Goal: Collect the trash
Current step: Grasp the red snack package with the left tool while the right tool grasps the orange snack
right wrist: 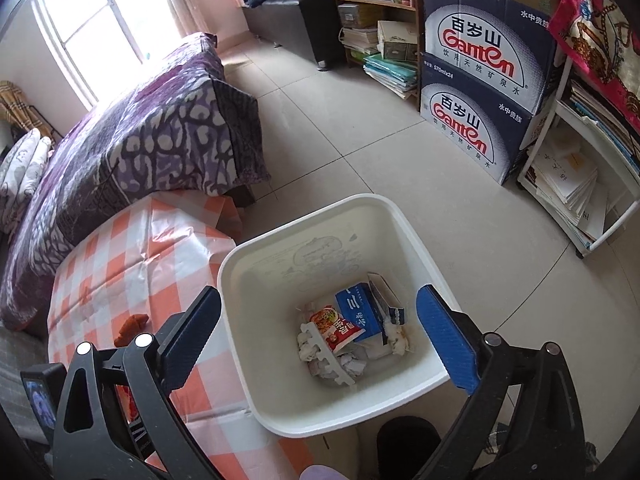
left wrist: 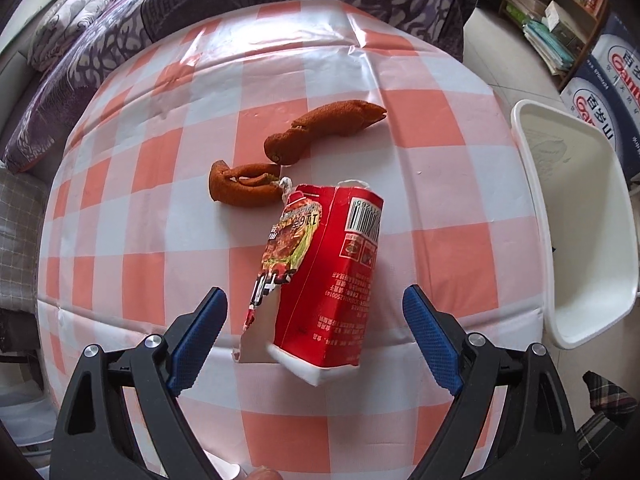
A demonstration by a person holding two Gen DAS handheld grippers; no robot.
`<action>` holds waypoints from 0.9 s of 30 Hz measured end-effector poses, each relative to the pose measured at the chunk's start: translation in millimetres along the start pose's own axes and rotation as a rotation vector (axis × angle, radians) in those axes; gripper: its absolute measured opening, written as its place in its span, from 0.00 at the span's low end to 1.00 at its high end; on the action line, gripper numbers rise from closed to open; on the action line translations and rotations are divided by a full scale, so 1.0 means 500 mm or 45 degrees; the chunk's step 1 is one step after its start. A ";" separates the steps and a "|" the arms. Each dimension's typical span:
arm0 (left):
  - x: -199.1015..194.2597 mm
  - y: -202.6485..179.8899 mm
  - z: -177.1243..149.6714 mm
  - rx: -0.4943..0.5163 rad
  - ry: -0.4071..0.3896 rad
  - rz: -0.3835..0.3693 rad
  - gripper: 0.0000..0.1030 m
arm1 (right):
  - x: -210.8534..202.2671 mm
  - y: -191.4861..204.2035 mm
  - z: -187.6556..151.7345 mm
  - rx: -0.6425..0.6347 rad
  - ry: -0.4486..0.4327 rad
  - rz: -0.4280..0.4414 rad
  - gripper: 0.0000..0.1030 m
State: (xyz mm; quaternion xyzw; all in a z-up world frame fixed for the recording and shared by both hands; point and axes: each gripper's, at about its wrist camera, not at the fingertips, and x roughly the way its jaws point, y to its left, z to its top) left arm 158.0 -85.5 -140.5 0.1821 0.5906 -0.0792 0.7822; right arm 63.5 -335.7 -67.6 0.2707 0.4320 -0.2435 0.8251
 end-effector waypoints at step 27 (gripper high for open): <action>-0.060 0.378 -0.089 -0.518 -0.119 -0.155 0.47 | 0.164 0.380 -0.133 -0.146 0.169 0.142 0.90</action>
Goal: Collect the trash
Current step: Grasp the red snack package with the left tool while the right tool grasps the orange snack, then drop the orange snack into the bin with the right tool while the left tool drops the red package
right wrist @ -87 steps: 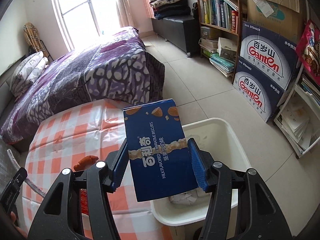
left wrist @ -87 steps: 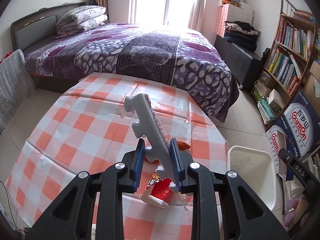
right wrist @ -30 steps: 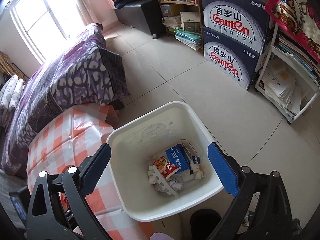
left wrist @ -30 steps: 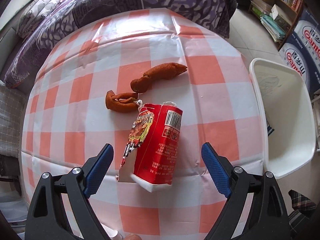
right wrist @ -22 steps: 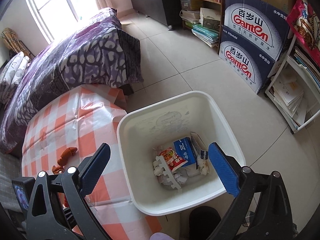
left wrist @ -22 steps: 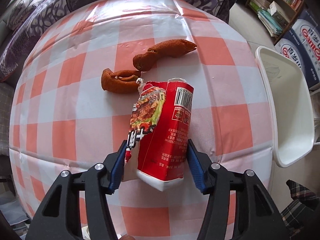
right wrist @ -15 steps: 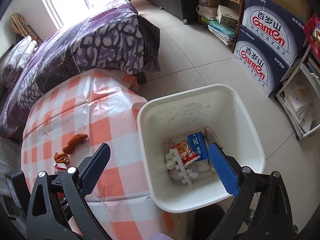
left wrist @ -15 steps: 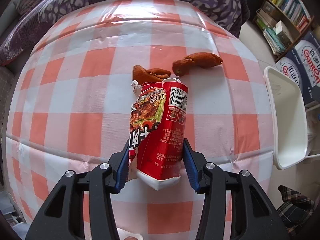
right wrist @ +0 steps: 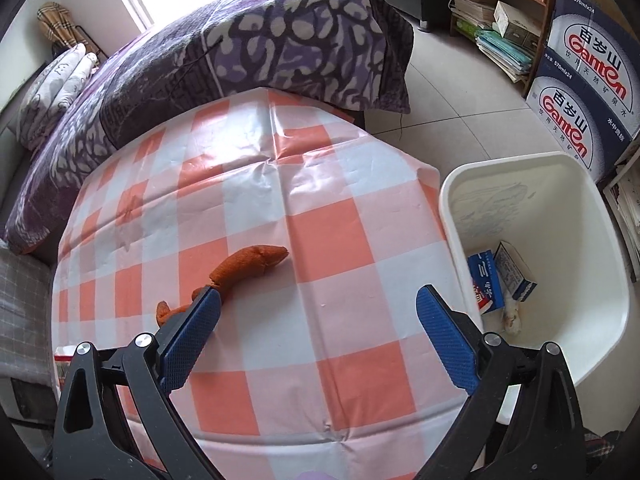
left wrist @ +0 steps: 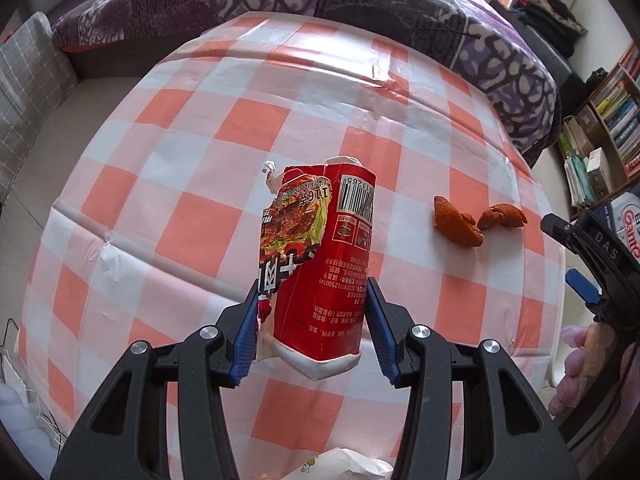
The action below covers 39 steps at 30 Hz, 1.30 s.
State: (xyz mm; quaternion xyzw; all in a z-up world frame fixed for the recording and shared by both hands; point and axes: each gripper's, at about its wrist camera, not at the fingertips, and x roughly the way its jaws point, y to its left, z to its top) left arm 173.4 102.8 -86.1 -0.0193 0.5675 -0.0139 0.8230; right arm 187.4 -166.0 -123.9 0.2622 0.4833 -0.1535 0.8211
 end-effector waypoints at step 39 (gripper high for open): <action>-0.084 0.108 0.027 -0.223 -0.292 0.107 0.48 | -0.080 0.144 -0.030 -0.372 -0.221 0.190 0.15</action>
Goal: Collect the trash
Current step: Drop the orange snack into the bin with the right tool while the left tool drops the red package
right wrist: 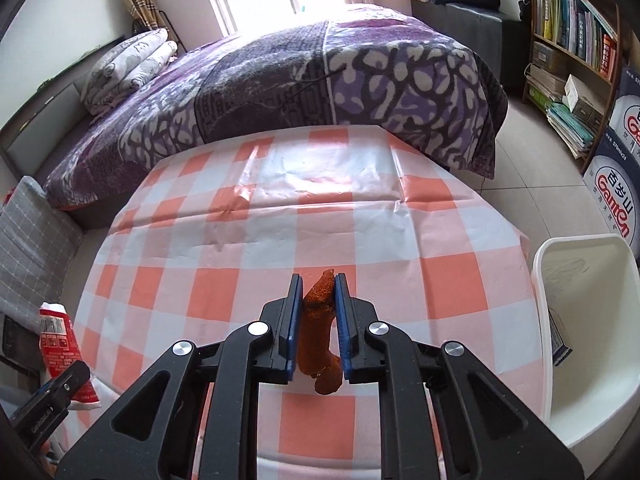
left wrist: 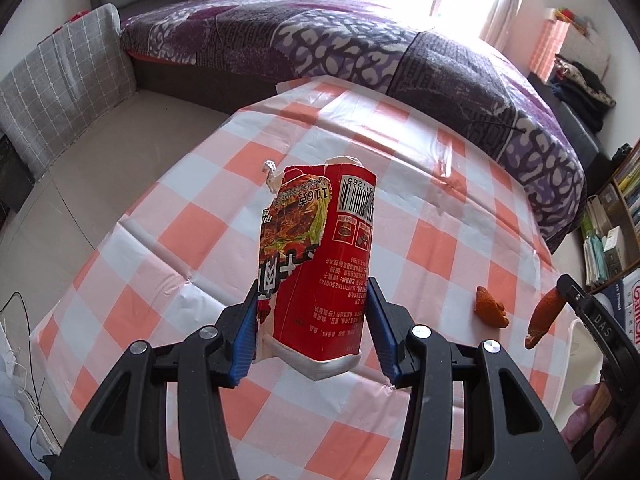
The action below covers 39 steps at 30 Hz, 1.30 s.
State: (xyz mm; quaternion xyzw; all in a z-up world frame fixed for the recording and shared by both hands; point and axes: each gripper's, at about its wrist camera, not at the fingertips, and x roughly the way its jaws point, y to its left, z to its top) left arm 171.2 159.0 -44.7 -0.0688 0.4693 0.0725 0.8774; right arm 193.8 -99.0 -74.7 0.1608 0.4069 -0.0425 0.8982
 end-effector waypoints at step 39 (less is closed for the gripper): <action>-0.070 -0.132 -0.010 0.062 -0.161 -0.011 0.48 | -0.175 -0.117 0.018 0.028 -0.180 0.034 0.09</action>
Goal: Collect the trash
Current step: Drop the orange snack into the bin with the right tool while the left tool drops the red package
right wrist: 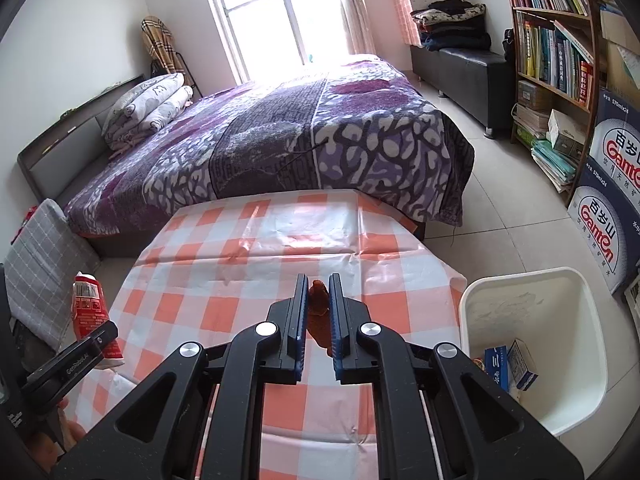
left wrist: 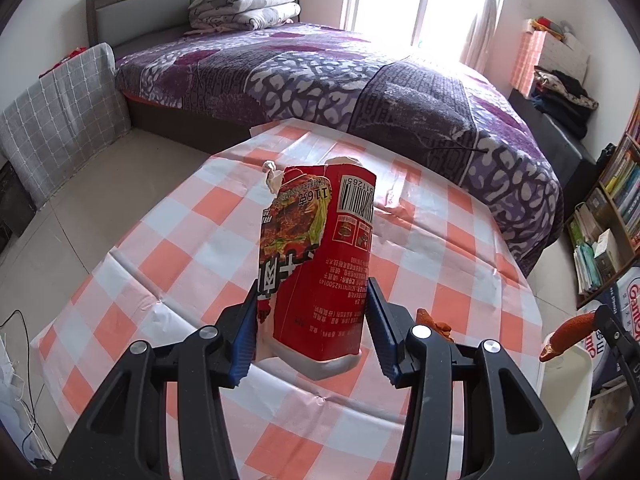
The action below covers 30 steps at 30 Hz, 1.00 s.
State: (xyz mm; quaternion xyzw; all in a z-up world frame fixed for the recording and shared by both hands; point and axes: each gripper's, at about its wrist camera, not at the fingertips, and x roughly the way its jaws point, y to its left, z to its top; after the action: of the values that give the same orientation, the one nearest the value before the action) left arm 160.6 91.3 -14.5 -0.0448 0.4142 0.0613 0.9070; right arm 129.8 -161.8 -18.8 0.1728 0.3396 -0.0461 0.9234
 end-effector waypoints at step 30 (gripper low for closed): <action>-0.016 -0.245 -0.061 0.242 0.007 -0.130 0.48 | -0.064 -0.266 0.021 0.294 -0.018 -0.219 0.09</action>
State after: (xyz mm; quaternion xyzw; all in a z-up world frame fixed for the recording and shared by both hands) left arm 150.9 -34.5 -24.9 0.0201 0.4177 -0.0247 0.9080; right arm 85.0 -291.1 -29.2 0.2478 0.3391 -0.1650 0.8924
